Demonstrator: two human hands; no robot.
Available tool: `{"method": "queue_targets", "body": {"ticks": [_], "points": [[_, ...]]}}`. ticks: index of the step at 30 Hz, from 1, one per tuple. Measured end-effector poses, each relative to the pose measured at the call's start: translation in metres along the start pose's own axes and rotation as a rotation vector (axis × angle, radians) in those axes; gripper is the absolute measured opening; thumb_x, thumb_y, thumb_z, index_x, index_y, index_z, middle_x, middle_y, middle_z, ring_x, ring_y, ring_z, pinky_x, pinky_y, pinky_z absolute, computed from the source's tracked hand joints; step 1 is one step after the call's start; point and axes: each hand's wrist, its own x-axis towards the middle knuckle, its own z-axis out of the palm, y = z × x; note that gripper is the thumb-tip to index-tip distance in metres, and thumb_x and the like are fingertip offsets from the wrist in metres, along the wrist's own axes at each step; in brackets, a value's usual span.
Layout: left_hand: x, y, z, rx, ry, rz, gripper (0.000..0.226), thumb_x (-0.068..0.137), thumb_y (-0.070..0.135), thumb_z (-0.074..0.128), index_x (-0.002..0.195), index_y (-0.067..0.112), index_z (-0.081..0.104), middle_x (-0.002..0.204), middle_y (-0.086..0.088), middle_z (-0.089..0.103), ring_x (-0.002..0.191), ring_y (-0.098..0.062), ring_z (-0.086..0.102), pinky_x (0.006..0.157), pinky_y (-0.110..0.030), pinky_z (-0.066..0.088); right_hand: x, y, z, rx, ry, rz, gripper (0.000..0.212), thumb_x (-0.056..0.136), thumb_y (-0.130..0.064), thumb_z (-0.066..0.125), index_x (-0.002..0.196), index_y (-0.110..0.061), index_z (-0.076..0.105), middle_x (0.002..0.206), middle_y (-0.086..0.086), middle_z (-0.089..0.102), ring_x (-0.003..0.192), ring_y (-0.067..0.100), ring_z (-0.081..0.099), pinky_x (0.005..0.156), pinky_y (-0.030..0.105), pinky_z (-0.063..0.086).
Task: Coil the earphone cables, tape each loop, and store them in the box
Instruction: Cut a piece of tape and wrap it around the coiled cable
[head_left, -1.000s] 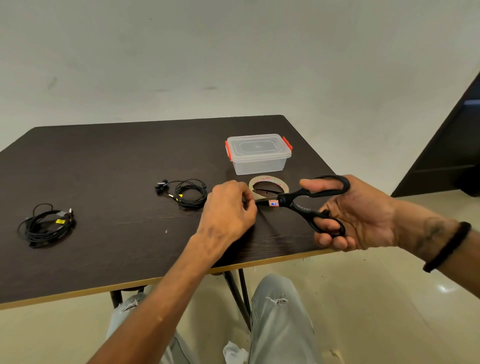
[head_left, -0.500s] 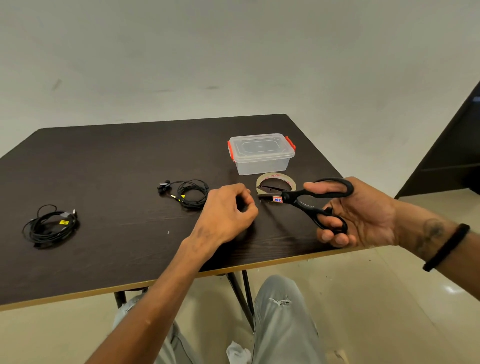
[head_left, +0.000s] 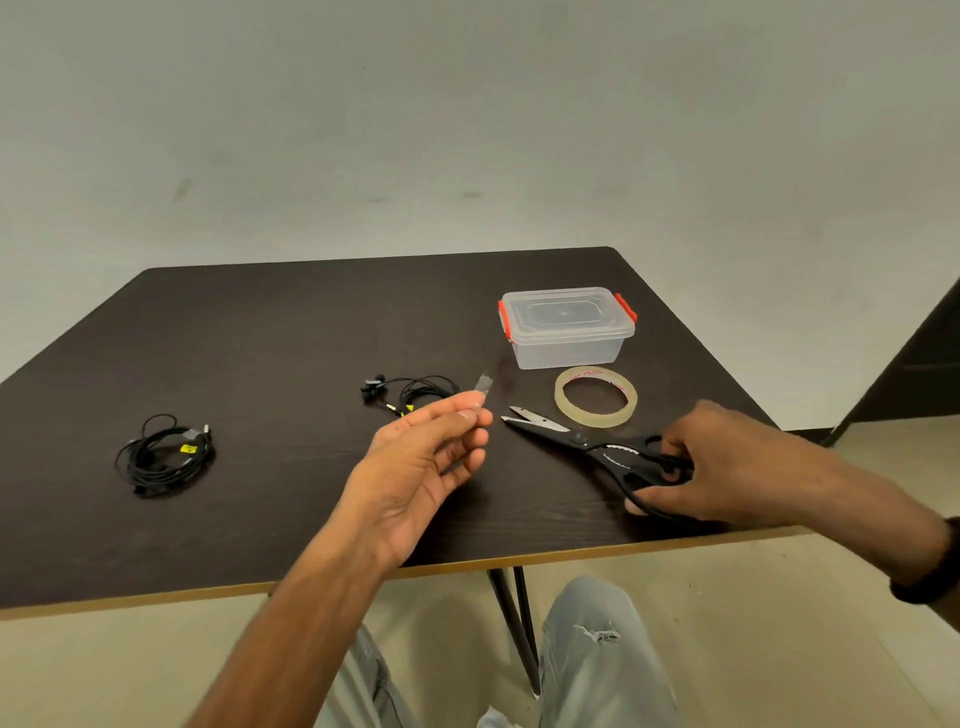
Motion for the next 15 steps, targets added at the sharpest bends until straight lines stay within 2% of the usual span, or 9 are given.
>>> {"method": "queue_targets", "body": {"ticks": [1, 3, 5, 7, 9, 10, 12, 15], "points": [[-0.001, 0.001, -0.003, -0.009, -0.008, 0.0, 0.03, 0.085, 0.007, 0.073, 0.115, 0.007, 0.076, 0.103, -0.01, 0.077, 0.083, -0.014, 0.068, 0.086, -0.03, 0.057, 0.001, 0.0, 0.001, -0.029, 0.016, 0.003, 0.05, 0.07, -0.073, 0.08, 0.079, -0.025, 0.066, 0.093, -0.007, 0.055, 0.079, 0.01, 0.054, 0.07, 0.029, 0.052], [-0.003, 0.004, -0.007, 0.003, -0.025, 0.007, 0.036, 0.079, 0.01, 0.077, 0.115, 0.007, 0.076, 0.104, -0.01, 0.076, 0.084, -0.014, 0.068, 0.087, -0.03, 0.057, 0.002, 0.001, 0.0, -0.057, 0.005, 0.013, 0.05, 0.07, -0.074, 0.079, 0.093, -0.033, 0.065, 0.102, -0.011, 0.048, 0.096, 0.011, 0.053, 0.083, 0.033, 0.054], [-0.004, 0.004, -0.012, 0.034, -0.038, 0.018, 0.036, 0.073, 0.013, 0.082, 0.108, 0.011, 0.08, 0.105, -0.011, 0.075, 0.084, -0.014, 0.069, 0.086, -0.03, 0.057, 0.0, 0.0, -0.004, -0.012, -0.018, 0.009, 0.048, 0.072, -0.069, 0.081, 0.102, -0.034, 0.069, 0.102, -0.016, 0.056, 0.099, 0.009, 0.059, 0.084, 0.03, 0.055], [-0.006, 0.003, -0.015, 0.084, -0.049, 0.036, 0.036, 0.067, 0.016, 0.085, 0.103, 0.013, 0.081, 0.104, -0.013, 0.074, 0.083, -0.014, 0.069, 0.085, -0.028, 0.058, 0.0, -0.006, -0.007, 0.086, 0.077, -0.049, 0.037, 0.079, -0.061, 0.081, 0.102, -0.032, 0.074, 0.103, -0.018, 0.065, 0.101, 0.007, 0.065, 0.086, 0.028, 0.054], [-0.01, 0.002, -0.016, 0.163, -0.069, 0.051, 0.035, 0.069, 0.017, 0.084, 0.103, 0.012, 0.08, 0.103, -0.014, 0.073, 0.082, -0.014, 0.067, 0.083, -0.028, 0.057, 0.003, -0.022, -0.007, 0.275, 0.222, -0.151, 0.027, 0.085, -0.051, 0.078, 0.105, -0.033, 0.076, 0.103, -0.022, 0.069, 0.1, 0.002, 0.067, 0.087, 0.024, 0.053], [-0.013, 0.001, -0.015, 0.206, -0.085, 0.055, 0.035, 0.071, 0.017, 0.083, 0.105, 0.011, 0.079, 0.103, -0.014, 0.073, 0.083, -0.014, 0.066, 0.083, -0.028, 0.056, 0.006, -0.034, -0.006, 0.419, 0.242, -0.196, 0.025, 0.086, -0.048, 0.079, 0.107, -0.034, 0.077, 0.101, -0.023, 0.072, 0.097, -0.001, 0.069, 0.085, 0.02, 0.053], [-0.017, 0.0, -0.015, 0.273, -0.112, 0.057, 0.034, 0.074, 0.018, 0.082, 0.106, 0.01, 0.079, 0.101, -0.014, 0.073, 0.083, -0.014, 0.066, 0.083, -0.028, 0.055, 0.012, -0.059, -0.004, 0.709, 0.157, -0.255, 0.027, 0.083, -0.045, 0.082, 0.108, -0.034, 0.078, 0.099, -0.022, 0.076, 0.095, -0.002, 0.071, 0.086, 0.016, 0.056], [-0.019, 0.002, -0.022, 0.308, -0.118, 0.066, 0.03, 0.077, 0.018, 0.081, 0.107, 0.011, 0.08, 0.097, -0.01, 0.073, 0.083, -0.013, 0.067, 0.082, -0.027, 0.055, 0.027, -0.082, 0.004, 0.916, 0.033, -0.292, 0.037, 0.078, -0.041, 0.089, 0.111, -0.029, 0.079, 0.103, -0.01, 0.08, 0.1, 0.011, 0.075, 0.092, 0.036, 0.062]]}}
